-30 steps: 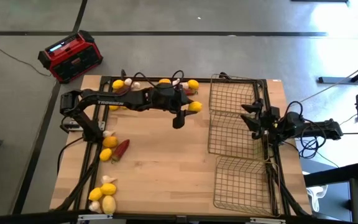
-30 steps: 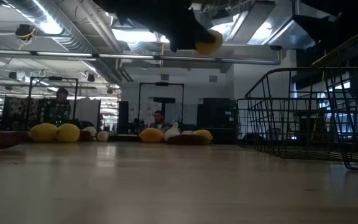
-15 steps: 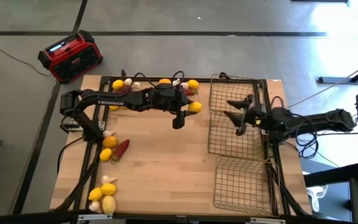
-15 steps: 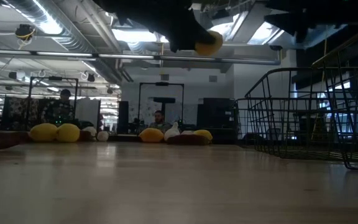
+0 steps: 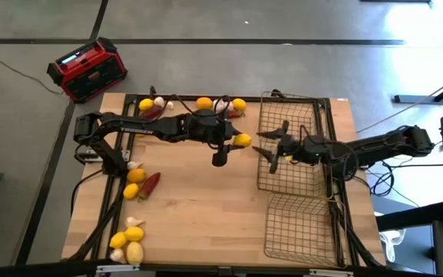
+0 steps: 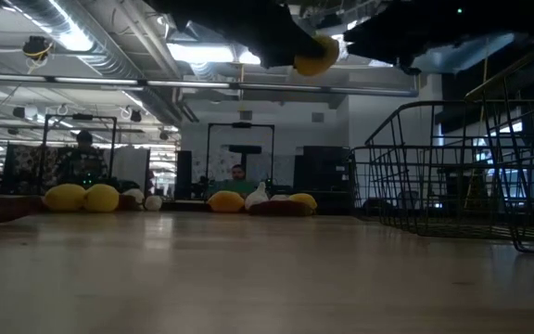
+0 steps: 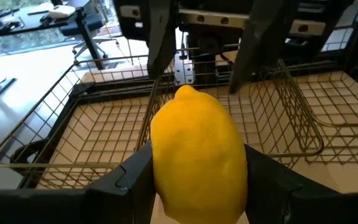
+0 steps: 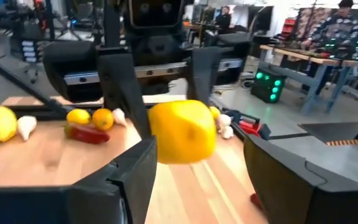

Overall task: Sort produce into baskets
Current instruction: Put the yellow lemon into the top wire basket

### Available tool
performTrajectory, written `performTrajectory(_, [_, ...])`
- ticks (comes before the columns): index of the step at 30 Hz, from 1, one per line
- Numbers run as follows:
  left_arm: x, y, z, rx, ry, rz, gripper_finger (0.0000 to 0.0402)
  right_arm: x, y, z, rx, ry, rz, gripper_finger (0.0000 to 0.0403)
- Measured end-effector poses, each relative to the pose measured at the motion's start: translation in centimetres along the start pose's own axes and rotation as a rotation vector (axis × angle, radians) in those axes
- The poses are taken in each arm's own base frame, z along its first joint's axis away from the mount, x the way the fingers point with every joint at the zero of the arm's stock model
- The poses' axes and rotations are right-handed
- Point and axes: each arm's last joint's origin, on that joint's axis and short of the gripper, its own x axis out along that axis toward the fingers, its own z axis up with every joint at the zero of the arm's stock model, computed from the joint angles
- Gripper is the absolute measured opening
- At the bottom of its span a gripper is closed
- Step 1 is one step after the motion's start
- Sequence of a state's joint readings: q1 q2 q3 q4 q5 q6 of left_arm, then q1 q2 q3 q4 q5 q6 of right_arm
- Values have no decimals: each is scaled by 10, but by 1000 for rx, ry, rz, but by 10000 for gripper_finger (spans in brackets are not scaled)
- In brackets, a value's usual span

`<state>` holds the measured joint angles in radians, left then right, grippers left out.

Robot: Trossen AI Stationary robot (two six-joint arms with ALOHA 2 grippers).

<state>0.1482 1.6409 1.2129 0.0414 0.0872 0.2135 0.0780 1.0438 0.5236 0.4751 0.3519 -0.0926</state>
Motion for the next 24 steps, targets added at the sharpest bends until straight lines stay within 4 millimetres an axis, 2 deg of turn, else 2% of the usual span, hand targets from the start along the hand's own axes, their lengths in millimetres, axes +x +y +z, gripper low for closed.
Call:
performTrajectory(4, [0,0,-1,1,5,-1,180,13,6,0,-30,24,48,237])
performTrajectory(10, [0,0,-1,21,8,-3,180,25,9,-1,-63,53,-9,237])
performTrajectory(17, [0,-2,-1,35,2,-55,180,28,11,0,-67,50,36,237])
performTrajectory(24, [0,-14,2,135,-25,-132,180,28,14,0,-63,33,136,236])
